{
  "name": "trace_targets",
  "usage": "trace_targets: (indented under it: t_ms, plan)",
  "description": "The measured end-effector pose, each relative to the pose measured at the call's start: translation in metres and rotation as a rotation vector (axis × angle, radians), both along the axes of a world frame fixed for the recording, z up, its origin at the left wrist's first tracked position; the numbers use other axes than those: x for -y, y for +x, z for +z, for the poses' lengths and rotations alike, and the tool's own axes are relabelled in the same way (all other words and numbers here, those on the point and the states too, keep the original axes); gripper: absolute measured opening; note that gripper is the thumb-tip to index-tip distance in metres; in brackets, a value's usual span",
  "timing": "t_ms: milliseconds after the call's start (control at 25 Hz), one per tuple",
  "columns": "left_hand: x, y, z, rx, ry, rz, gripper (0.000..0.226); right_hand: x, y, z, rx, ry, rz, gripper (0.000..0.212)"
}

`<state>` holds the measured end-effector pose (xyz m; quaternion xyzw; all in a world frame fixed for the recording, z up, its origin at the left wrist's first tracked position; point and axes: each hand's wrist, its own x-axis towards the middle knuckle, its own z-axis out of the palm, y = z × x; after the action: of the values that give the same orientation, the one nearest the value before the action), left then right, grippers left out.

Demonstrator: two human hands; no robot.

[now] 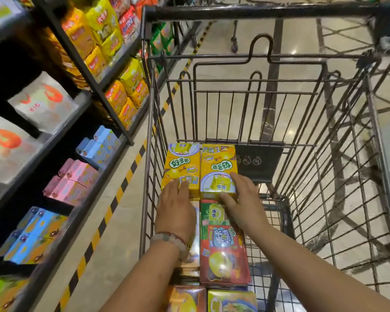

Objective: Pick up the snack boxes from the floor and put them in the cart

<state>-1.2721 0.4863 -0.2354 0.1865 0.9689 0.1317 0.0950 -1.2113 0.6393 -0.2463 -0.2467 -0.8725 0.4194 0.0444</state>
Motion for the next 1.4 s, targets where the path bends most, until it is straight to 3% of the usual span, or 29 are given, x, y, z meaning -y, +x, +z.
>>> trace_targets:
  t_ms: [320, 440, 600, 800, 1160, 1280, 1400]
  plan:
    - [0.000, 0.007, 0.014, 0.116, 0.074, 0.020, 0.065, -0.003, 0.008, -0.003, 0.127, 0.086, 0.139, 0.070]
    - [0.005, 0.002, 0.038, 0.089, 0.025, -0.091, 0.061, -0.007, 0.016, 0.017, 0.031, 0.109, 0.127, 0.055]
    - [0.018, -0.008, 0.090, 0.124, 0.113, -0.242, 0.058, -0.023, 0.028, 0.062, 0.101, 0.141, 0.167, 0.053]
    - [0.039, -0.017, 0.205, 0.049, 0.301, -0.381, 0.055, -0.037, 0.036, 0.173, 0.063, 0.134, 0.178, 0.049]
    - [0.118, 0.047, 0.424, -0.221, 0.188, -0.456, 0.047, 0.003, 0.093, 0.399, -0.156, 0.405, 0.439, 0.049]
    - [0.150, 0.093, 0.467, -0.269, 0.189, -0.359, 0.057, 0.027, 0.111, 0.450, -0.229, 0.512, 0.570, 0.052]
    - [0.179, 0.154, 0.494, -0.320, 0.228, -0.247, 0.092, 0.046, 0.138, 0.483, -0.293, 0.565, 0.694, 0.053]
